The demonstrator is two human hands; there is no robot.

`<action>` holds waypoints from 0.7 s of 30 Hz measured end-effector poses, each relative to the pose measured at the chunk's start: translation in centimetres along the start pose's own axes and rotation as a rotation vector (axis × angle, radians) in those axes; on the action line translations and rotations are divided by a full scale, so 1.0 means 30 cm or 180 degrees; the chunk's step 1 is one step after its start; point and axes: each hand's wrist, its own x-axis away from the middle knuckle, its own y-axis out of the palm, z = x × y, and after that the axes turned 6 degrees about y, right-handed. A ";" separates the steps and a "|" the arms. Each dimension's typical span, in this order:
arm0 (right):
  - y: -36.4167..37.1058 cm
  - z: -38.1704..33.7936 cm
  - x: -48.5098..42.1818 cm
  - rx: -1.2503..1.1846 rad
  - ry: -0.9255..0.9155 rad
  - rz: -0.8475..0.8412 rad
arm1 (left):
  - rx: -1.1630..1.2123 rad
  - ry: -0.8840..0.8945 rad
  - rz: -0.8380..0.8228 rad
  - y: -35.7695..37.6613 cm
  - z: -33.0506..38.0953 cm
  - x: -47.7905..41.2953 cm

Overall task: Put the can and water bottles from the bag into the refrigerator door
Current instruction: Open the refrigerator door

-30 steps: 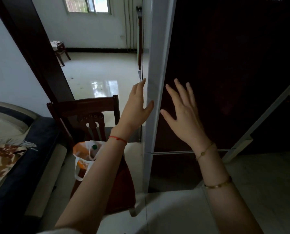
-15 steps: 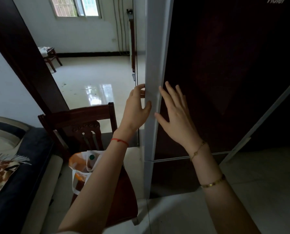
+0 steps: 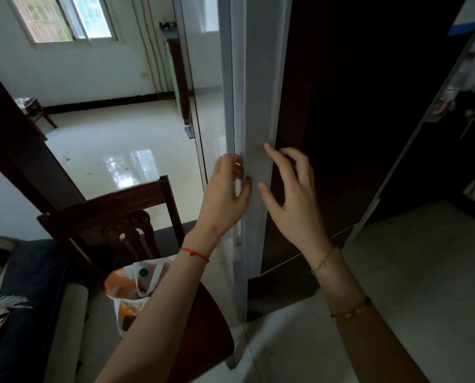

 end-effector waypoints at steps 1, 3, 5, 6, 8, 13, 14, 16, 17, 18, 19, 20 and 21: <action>-0.019 -0.005 0.022 -0.0019 0.0044 0.0062 | 0.0044 0.0080 -0.0071 -0.002 0.022 0.018; -0.057 -0.014 0.070 -0.0105 0.0113 0.0124 | 0.0170 0.0222 -0.0183 -0.007 0.068 0.056; -0.092 -0.021 0.114 -0.0152 0.0141 0.0216 | 0.0322 0.0357 -0.0276 -0.014 0.113 0.091; -0.107 -0.023 0.133 -0.0137 0.0152 0.0286 | 0.0396 0.0413 -0.0310 -0.017 0.134 0.105; -0.137 -0.025 0.169 -0.0078 0.0178 0.0449 | 0.0509 0.0544 -0.0369 -0.019 0.168 0.125; -0.206 -0.023 0.249 0.0289 0.0250 0.0874 | 0.0776 0.1061 -0.0551 0.004 0.229 0.144; -0.221 -0.023 0.264 0.0339 0.0291 0.0945 | 0.0850 0.1139 -0.0578 0.014 0.243 0.148; -0.252 -0.018 0.293 0.0399 0.0345 0.1116 | 0.0970 0.1260 -0.0597 0.033 0.272 0.159; -0.268 -0.015 0.309 0.0442 0.0355 0.1222 | 0.1037 0.1312 -0.0606 0.043 0.287 0.165; -0.284 -0.011 0.326 0.0503 0.0362 0.1329 | 0.1106 0.1373 -0.0624 0.054 0.300 0.169; -0.302 -0.007 0.341 0.0575 0.0372 0.1425 | 0.1152 0.1449 -0.0657 0.066 0.314 0.171; -0.319 -0.003 0.356 0.0646 0.0396 0.1508 | 0.1157 0.1545 -0.0703 0.078 0.329 0.172; -0.337 0.002 0.372 0.0709 0.0440 0.1579 | 0.1117 0.1662 -0.0754 0.091 0.345 0.172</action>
